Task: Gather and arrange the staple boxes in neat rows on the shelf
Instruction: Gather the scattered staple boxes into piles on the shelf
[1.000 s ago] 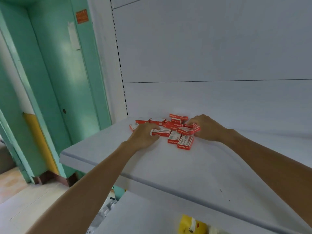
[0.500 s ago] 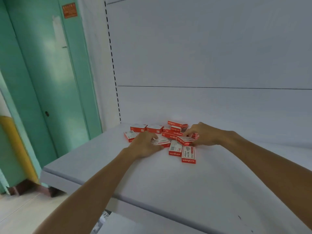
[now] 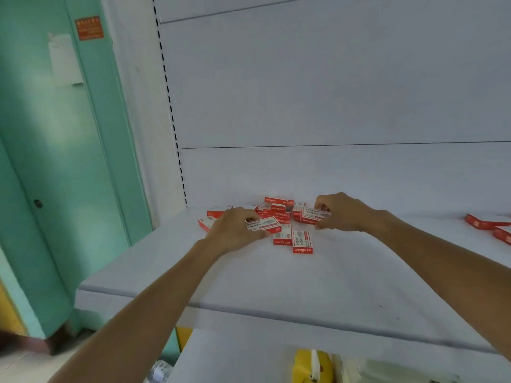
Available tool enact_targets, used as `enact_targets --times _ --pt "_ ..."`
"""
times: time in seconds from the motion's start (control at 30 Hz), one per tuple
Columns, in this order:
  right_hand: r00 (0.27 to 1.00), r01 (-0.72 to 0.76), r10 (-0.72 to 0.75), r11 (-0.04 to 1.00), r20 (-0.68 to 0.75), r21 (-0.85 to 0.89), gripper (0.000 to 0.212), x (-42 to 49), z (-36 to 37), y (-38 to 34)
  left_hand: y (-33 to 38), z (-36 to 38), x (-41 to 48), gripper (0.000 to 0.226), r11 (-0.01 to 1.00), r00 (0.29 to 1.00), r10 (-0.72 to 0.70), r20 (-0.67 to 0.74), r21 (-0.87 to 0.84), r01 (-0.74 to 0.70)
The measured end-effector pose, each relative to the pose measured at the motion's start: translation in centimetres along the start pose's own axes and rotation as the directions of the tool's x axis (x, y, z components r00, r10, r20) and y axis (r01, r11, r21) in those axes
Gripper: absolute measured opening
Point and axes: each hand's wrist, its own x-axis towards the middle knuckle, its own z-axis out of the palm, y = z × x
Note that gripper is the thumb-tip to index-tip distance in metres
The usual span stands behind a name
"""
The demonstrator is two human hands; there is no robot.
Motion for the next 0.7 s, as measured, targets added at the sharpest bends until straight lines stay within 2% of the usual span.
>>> enact_targets --times 0.17,0.33,0.5,0.7 --pt "0.989 -0.116 0.117 0.993 -0.086 0.018 0.046 -4.9 -0.6 2.5 3.3 2.0 0.2 0.038 0.991 0.995 0.098 0.033 -0.099 -0.094" --pt "0.956 -0.263 0.263 0.965 -0.127 0.016 0.048 -11.6 -1.5 6.7 8.2 5.4 0.2 0.035 0.966 0.966 0.228 0.126 -0.156 -0.207" --pt "0.885 -0.439 0.435 0.899 -0.167 0.016 0.050 -18.7 -3.2 11.0 14.4 8.2 0.8 0.039 0.933 0.927 0.333 0.174 -0.201 -0.298" --pt "0.803 -0.576 0.567 0.817 -0.185 0.005 0.054 -26.7 -5.1 16.4 23.4 12.1 0.6 0.040 0.868 0.847 0.479 0.231 -0.269 -0.417"
